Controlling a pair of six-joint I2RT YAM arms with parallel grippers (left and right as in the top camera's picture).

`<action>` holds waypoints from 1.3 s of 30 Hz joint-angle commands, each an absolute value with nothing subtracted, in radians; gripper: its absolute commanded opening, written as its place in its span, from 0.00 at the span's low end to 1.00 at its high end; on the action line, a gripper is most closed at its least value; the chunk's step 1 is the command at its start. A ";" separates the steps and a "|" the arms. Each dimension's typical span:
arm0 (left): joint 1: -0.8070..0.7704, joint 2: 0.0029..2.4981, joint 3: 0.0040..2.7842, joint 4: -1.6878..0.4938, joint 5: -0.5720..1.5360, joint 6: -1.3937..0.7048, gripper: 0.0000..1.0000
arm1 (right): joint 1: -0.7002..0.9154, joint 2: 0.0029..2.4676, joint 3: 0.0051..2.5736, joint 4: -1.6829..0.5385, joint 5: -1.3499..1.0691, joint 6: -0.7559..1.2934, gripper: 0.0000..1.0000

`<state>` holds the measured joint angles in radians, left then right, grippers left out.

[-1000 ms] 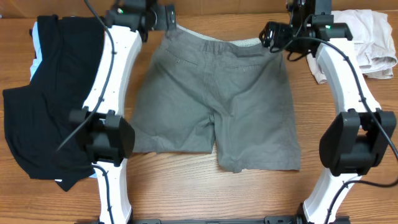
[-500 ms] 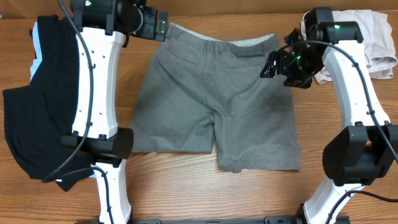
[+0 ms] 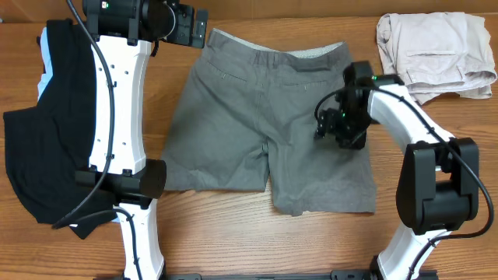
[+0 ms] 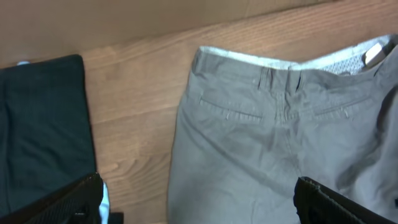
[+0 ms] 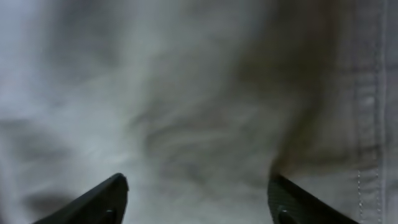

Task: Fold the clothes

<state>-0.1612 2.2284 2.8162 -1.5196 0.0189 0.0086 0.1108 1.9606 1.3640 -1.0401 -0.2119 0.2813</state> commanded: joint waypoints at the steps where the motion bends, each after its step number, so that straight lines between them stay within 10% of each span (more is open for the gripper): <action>1: -0.158 2.273 2.828 -1.505 0.023 0.031 1.00 | 0.105 1.937 1.296 -0.991 -0.103 0.378 0.70; 19: -0.158 2.606 2.828 -1.205 0.072 0.128 1.00 | -0.093 1.938 1.172 -0.866 0.088 0.402 0.62; 39: -0.160 2.837 2.828 -1.027 0.297 0.233 0.88 | -0.078 1.697 1.349 -1.039 -0.118 0.261 0.76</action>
<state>-0.1612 2.7926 2.8170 -1.0306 0.2401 0.1947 -0.0891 1.7790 1.3113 -1.0321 -0.0978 0.2802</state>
